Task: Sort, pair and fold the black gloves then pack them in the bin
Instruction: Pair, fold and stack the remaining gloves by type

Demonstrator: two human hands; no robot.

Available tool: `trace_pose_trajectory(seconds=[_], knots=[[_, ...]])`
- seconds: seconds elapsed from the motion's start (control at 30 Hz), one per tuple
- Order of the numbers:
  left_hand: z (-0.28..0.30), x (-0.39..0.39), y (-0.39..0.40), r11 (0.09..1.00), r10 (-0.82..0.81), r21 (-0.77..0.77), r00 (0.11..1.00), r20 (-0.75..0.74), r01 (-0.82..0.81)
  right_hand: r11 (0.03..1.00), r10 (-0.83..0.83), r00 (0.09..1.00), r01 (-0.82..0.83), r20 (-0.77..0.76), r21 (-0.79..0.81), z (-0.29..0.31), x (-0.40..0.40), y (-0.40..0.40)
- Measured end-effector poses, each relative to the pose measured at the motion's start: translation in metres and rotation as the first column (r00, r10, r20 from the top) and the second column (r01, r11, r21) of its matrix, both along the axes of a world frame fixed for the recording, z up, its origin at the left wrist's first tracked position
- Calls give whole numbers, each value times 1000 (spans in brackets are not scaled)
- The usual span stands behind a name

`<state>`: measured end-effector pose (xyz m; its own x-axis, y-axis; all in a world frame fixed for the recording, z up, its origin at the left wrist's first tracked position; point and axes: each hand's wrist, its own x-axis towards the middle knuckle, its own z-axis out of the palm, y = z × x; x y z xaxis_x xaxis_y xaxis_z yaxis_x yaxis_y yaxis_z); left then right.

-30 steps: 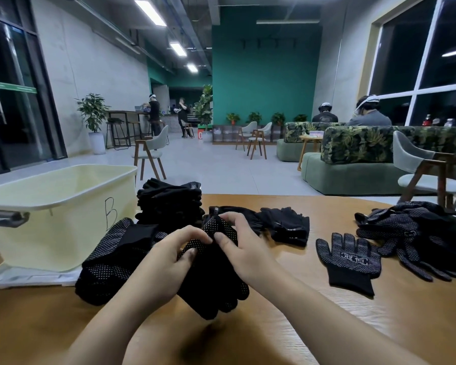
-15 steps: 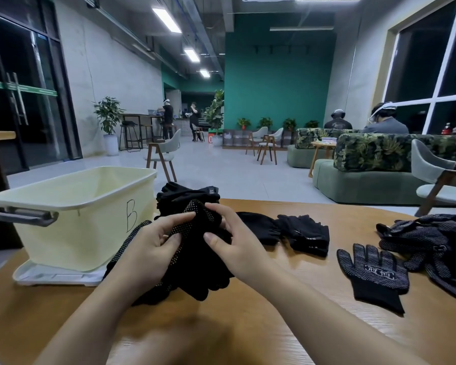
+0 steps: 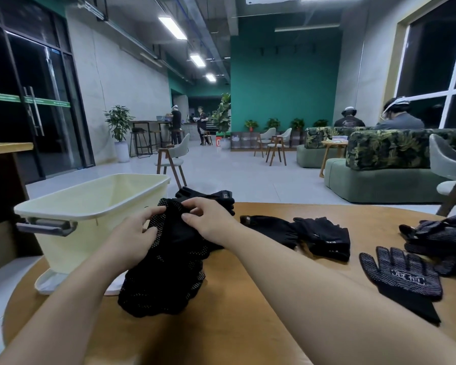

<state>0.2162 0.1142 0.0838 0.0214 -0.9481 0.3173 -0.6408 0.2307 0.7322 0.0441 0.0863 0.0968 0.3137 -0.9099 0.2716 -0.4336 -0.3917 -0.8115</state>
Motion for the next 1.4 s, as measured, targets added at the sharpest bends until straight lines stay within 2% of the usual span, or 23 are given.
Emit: trace_pose_trajectory(seconds=[0.1,0.23,0.33,0.4,0.47,0.53,0.6,0.7,0.83,0.9,1.03,1.17,1.27,1.4], knots=[[-1,2,-3,998,61,-20,993,100,-59,998,-29,1000,29,9,47,-6,8,-3],[-7,3,-5,993,102,33,967,232,-112,994,-37,999,35,14,105,-13,9,-1],[-11,4,-5,988,151,-57,935,322,-140,995,-23,1000,25,-19,99,-16,7,2],[-12,1,-3,992,108,-88,950,292,-86,997,-7,998,12,-69,76,-19,7,4],[-17,-5,1,1000,7,-19,962,274,-2,999,6,993,0,-119,50,-23,8,7],[-28,-9,3,997,-62,56,939,338,45,1000,17,982,-13,-189,18,-29,8,8],[-39,-7,3,995,-82,91,913,400,49,999,37,962,-42,-270,-12,-36,8,10],[-41,-3,5,992,-77,125,912,403,28,996,68,946,-84,-317,-37,-46,1,14],[-32,-12,9,996,3,68,808,590,-53,992,58,951,-88,-302,-86,-53,-14,24],[-30,-22,12,997,65,-6,778,624,-78,990,36,964,-70,-264,-121,-52,-23,30],[-29,-44,19,984,124,-176,854,505,-39,985,-29,986,0,-165,-174,-49,-44,43],[-31,-73,26,951,82,-306,919,385,43,976,-109,989,87,-102,-202,-56,-70,51],[-37,-99,31,937,25,-340,955,296,80,972,-159,983,140,-90,-187,-60,-93,57],[-46,-143,43,963,-66,-257,995,73,83,970,-220,949,187,-225,-155,-66,-126,65]])
